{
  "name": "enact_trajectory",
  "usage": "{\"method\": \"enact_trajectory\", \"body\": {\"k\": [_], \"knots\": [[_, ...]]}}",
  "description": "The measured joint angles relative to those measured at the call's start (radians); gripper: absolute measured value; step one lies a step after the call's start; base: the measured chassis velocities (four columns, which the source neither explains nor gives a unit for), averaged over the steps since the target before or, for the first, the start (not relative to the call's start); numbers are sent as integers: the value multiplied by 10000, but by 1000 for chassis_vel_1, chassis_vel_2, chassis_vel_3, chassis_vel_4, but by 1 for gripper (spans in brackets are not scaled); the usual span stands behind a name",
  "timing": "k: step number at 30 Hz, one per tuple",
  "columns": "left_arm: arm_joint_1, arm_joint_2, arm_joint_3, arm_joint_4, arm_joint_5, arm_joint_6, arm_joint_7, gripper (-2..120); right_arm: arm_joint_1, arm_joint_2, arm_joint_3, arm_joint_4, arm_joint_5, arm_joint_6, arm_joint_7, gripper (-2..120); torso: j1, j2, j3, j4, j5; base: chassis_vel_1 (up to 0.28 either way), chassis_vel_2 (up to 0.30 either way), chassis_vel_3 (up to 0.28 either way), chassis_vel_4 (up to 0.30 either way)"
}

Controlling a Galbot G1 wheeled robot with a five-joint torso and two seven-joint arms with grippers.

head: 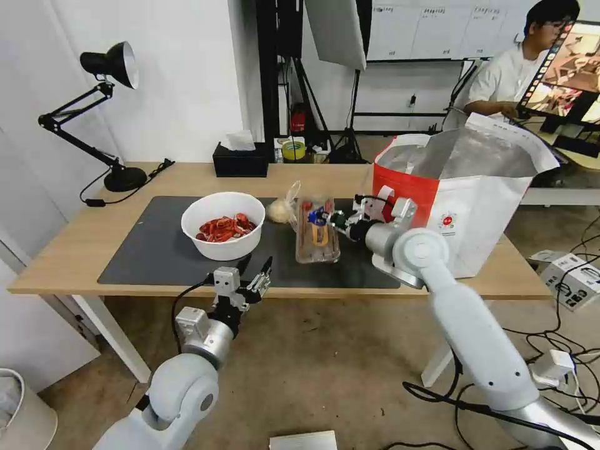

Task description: Pick up the trash from the table and place it into the takeout bag.

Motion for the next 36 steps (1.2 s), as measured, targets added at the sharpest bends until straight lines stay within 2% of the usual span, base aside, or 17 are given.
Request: {"method": "enact_trajectory", "body": {"k": [3, 7, 22, 28, 36], "knots": [[337, 26, -281, -71, 25, -161, -12, 91, 141, -280, 334, 821, 675, 30, 540, 0, 0, 0, 0, 0, 0, 0, 0, 0, 0], [614, -6, -389, -164, 57, -207, 5, 99, 394, -558, 644, 1309, 1171, 56, 972, 0, 0, 0, 0, 1, 0, 0, 0, 0, 0], [709, -52, -290, -329, 87, -208, 15, 100, 1071, -1834, 2162, 1312, 2480, 492, 1482, 0, 0, 0, 0, 0, 2, 0, 0, 0, 0], [724, -109, -176, -323, 166, -227, 16, 100, 1432, -2478, 2761, 818, 2795, 688, 1492, 0, -1, 0, 0, -1, 1, 0, 0, 0, 0], [623, -160, -2, -279, 196, -232, 114, 100, 1824, -3134, 2831, -160, 2824, 699, 1203, 0, 0, 0, 0, -1, 2, 0, 0, 0, 0]]}}
